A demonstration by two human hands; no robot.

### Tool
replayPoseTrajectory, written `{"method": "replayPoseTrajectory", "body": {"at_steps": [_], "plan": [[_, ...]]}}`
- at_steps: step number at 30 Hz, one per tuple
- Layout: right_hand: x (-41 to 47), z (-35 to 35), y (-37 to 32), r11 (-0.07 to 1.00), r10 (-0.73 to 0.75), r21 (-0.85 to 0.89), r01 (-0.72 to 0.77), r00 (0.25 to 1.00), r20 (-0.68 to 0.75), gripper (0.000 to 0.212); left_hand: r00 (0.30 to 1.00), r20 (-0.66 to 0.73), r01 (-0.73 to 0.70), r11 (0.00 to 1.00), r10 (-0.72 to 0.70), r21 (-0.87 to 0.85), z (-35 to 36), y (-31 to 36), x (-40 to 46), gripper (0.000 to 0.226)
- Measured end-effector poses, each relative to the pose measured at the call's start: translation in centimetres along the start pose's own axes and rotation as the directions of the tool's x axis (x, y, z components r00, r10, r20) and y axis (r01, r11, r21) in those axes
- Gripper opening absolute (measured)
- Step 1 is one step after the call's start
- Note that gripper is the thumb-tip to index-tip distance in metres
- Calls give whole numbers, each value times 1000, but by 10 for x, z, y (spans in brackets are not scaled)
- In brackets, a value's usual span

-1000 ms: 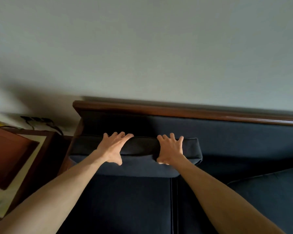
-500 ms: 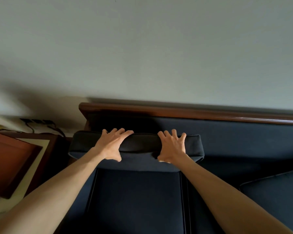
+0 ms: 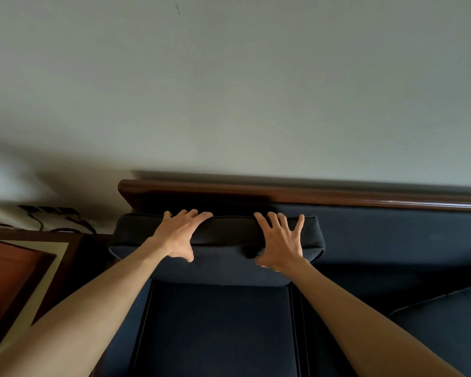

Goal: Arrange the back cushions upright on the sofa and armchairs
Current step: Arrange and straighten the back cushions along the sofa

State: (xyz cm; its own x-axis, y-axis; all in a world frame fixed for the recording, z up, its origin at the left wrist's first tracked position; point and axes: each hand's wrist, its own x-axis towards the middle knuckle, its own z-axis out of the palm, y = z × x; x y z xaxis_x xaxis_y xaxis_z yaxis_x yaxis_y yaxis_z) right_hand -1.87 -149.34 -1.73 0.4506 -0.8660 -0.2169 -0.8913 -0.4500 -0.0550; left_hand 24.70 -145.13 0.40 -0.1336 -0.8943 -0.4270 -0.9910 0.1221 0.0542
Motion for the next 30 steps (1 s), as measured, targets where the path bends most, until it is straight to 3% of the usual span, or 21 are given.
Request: {"method": "replayPoseTrajectory", "body": {"at_steps": [10, 15, 19, 30], "plan": [[24, 6, 16, 999, 9, 34, -10, 1000, 15, 116, 1000, -14, 25, 998, -26, -56, -4, -12, 30, 122], [27, 20, 14, 1000, 1, 21, 1, 994, -107, 109, 976, -179, 117, 991, -126, -58, 23, -12, 20, 123], [36, 17, 19, 1000, -13, -8, 13, 998, -59, 105, 900, -372, 213, 973, -229, -85, 47, -6, 12, 120], [51, 15, 10, 998, 6, -61, -5, 1000, 12, 102, 902, -349, 209, 964, -256, -166, 48, -18, 31, 112]]}}
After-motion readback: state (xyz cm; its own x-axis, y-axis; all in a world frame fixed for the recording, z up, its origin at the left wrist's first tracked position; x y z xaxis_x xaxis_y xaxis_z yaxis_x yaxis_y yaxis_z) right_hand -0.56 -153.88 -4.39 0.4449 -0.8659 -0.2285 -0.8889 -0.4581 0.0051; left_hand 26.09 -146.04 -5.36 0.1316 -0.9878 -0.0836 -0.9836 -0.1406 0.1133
